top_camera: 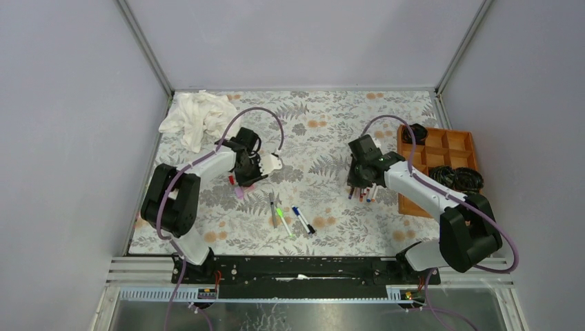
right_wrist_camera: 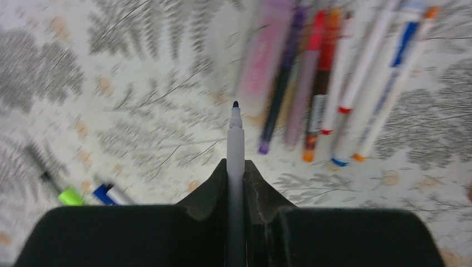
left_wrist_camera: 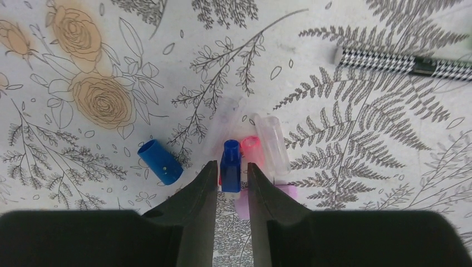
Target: Open the pen caps
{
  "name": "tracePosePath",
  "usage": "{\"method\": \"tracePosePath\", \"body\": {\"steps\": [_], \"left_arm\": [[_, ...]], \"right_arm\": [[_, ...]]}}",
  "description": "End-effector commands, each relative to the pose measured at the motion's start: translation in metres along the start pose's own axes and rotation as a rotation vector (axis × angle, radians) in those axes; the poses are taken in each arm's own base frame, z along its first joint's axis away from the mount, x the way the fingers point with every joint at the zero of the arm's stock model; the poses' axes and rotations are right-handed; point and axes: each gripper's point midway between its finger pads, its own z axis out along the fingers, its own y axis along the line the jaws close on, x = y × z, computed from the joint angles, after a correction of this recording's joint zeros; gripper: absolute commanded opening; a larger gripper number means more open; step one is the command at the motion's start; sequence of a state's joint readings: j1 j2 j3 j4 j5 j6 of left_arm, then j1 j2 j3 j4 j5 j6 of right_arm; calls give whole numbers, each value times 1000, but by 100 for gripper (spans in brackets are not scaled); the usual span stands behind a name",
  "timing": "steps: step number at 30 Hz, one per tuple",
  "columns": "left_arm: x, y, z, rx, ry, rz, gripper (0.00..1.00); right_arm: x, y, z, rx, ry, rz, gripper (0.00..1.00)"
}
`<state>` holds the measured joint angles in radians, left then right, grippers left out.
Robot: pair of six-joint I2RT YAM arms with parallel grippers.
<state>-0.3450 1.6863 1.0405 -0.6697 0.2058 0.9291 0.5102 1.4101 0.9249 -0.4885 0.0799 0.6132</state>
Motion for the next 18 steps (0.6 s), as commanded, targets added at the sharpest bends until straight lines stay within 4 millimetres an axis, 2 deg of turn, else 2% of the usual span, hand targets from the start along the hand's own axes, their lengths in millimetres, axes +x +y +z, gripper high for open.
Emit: {"method": "tracePosePath", "body": {"steps": [1,6,10,14,16,18], "left_arm": [[-23,16,-13,-26,-92,-67,34],[-50,30,-56,-31,-220,-140,42],[-67,43,-94,-71,-307,-177,49],[-76,54,-131,-125,-396,-220,66],[-76,63,-145,-182,-431,-262,96],[-75,75,-161,-254,-475,-308,99]], "right_arm": [[-29,-50,5,220,-163,93,0],[-35,-71,15,315,-195,110,0],[-41,-79,22,346,-214,118,14],[-42,-82,30,358,-194,116,31],[-41,-83,32,361,-185,115,38],[-41,-83,33,357,-181,117,42]]}}
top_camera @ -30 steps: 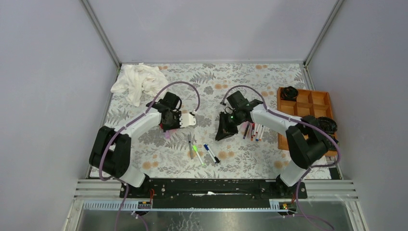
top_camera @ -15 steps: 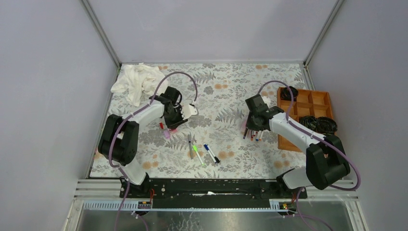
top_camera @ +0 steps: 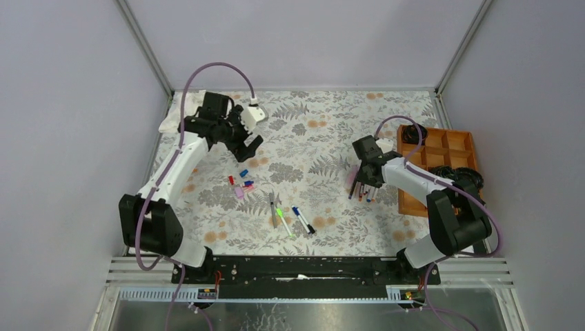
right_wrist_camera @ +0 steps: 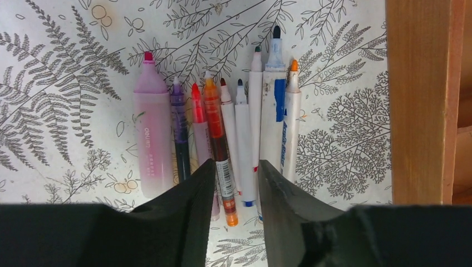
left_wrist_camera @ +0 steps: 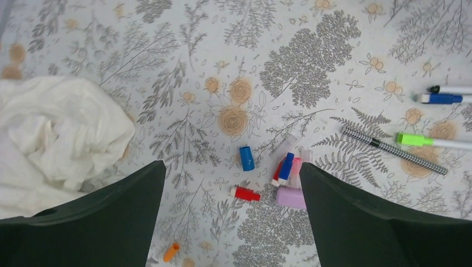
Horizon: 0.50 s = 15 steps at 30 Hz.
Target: Open the pen caps
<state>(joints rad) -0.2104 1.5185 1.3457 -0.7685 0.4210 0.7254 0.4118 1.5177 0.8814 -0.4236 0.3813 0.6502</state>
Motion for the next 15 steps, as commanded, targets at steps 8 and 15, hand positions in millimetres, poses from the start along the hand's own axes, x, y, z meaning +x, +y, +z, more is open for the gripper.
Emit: {"method": "tracePosePath", "body": {"steps": [8,15], "left_arm": [[-11,39,-48,-235,-149,-197,99],[-8,31,-48,-177,-160,-217,99]], "right_arm": [[-21,13,-19,-84,-57,6,44],[8,93,-76,-391,-71,-251,47]]}}
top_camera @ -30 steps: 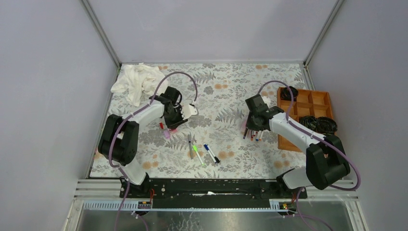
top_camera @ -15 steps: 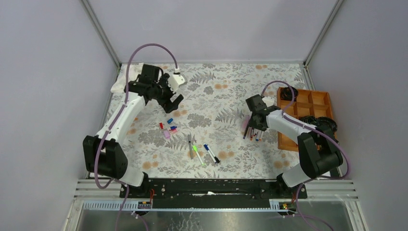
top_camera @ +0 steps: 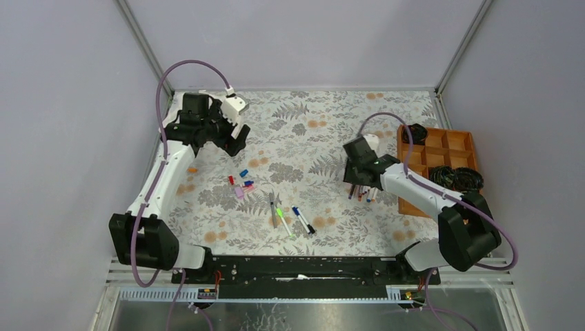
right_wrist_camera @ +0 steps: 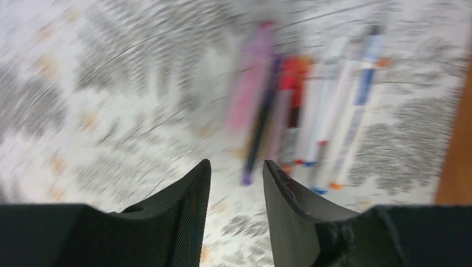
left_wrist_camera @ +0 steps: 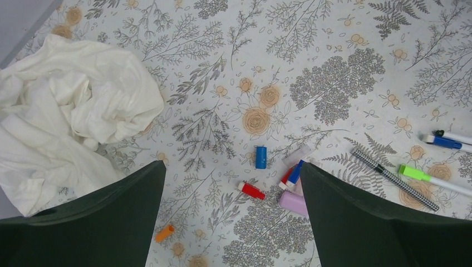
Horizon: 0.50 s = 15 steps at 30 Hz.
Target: Open the pen caps
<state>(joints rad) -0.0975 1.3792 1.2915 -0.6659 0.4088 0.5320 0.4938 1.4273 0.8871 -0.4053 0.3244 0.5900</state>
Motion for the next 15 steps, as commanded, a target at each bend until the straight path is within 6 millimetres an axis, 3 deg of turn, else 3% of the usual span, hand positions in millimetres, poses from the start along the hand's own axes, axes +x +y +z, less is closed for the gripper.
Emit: {"method": "tracePosePath", "body": {"steps": [1,4,8,11,15], "left_arm": [[-5,-3,-1,28,-47,-32,98],[-9,-6,-5,30,-89,-45,98],[-8,-16,-7,68,-109,-48,98],[-6,-21,-9,86,-105,-40,98],[-1,-23,-9,93,-87,-32,98]], "right_arm": [[13,84,-42,-287,-6,-212,47],[50,126,-61,-393,29,-367,46],[98,163,-70,-461,76,-509,41],[119,172,-64,-460,112,-554,31],[132,171,-54,-428,132,-581,25]]}}
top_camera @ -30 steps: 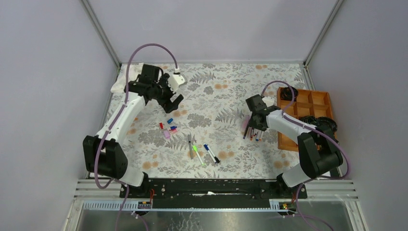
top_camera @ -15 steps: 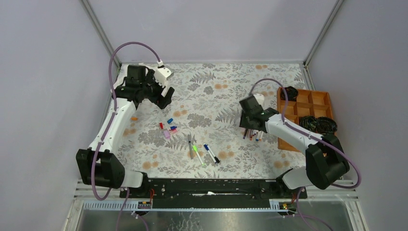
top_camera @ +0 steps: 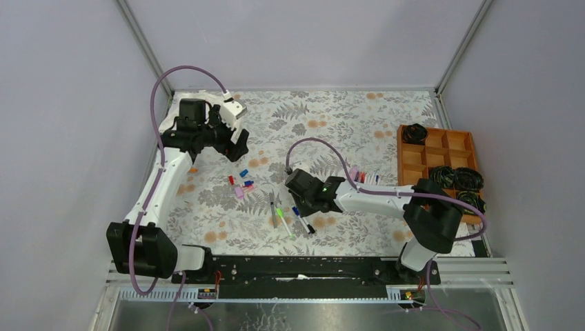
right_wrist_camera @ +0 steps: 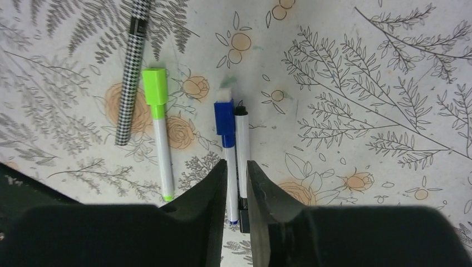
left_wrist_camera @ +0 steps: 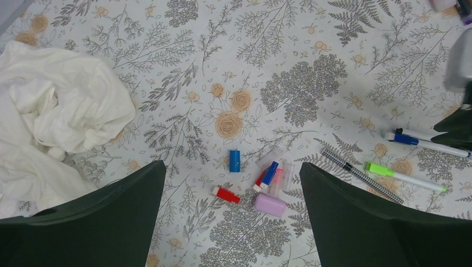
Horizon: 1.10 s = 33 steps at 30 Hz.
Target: Open the pen caps
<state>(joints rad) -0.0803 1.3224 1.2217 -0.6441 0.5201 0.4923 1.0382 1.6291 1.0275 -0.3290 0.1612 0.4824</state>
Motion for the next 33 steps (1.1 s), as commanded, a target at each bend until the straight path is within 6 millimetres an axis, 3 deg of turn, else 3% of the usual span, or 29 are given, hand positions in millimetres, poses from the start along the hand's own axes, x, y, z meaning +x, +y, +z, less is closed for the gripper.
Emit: {"method": "tracePosePath", "body": {"steps": [1,8,19,30,33], "left_arm": [[-2,-3,-4,18,-24,16,98],[0,-9,-2,45,-29,15,98],[5,-12,-1,66,-12,14,99],[5,-14,-3,75,-10,25,99],[5,-16,-3,87,-8,21,99]], "right_arm": [[-1,2,7,19,7,-20,25],[14,-6,14,51,39,-30,21],[37,-7,26,55,102,-47,28],[53,-43,39,239,151,-82,27],[48,-50,42,262,158,-69,24]]}}
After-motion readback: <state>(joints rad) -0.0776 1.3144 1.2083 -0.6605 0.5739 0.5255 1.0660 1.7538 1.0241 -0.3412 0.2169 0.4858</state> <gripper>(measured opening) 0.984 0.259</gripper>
